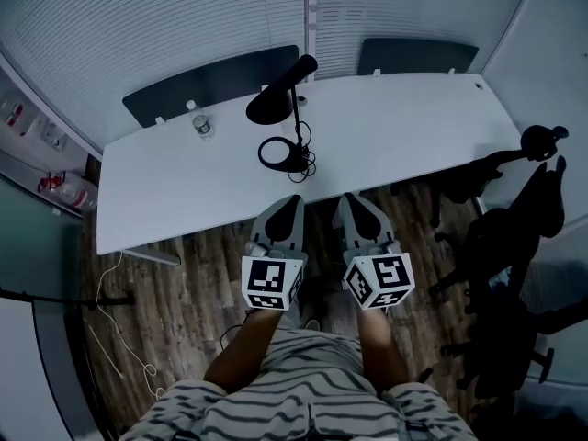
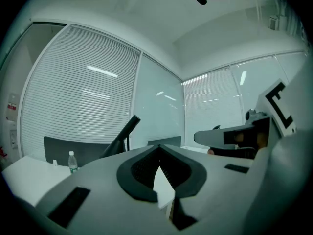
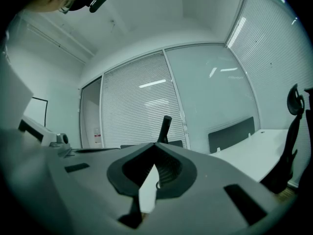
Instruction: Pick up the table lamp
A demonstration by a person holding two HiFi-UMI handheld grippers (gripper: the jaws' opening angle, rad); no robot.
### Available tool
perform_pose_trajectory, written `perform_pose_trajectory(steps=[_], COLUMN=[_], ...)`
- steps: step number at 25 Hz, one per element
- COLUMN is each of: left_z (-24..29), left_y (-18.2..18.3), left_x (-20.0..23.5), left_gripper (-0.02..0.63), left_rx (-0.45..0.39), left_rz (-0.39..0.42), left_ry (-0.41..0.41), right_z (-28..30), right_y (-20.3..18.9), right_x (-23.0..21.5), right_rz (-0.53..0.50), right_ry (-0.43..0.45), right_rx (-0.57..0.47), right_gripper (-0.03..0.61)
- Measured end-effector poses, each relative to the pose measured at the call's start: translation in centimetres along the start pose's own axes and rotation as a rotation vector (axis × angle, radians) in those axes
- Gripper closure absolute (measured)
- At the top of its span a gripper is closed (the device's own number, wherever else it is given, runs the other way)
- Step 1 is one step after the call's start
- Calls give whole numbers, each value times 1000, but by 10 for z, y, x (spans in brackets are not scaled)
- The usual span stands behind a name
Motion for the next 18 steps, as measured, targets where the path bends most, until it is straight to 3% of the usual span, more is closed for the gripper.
perform_pose_trajectory(steps=[10, 18], left_z=[78, 122], left_y=[9, 4], left_x=[56, 102], left_gripper=[606, 606], left_rx=[-9, 32], left_rz=[-1, -23], left_ry=[-26, -58], right_z=[85, 140], right_y=[7, 10], right_x=[-20, -20], right_rz=[-13, -21], right_ry=[-26, -61], right_rx=[-4, 7], right_gripper=[568, 568])
Point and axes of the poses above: the fingertips, and each gripper's own axes: z forward along the fingers, x to its left, y out of its top, the point moved 7 cm from there along -z, backward along the fingers, and after that the axes turned 3 degrees about y, right-handed, at the moved point
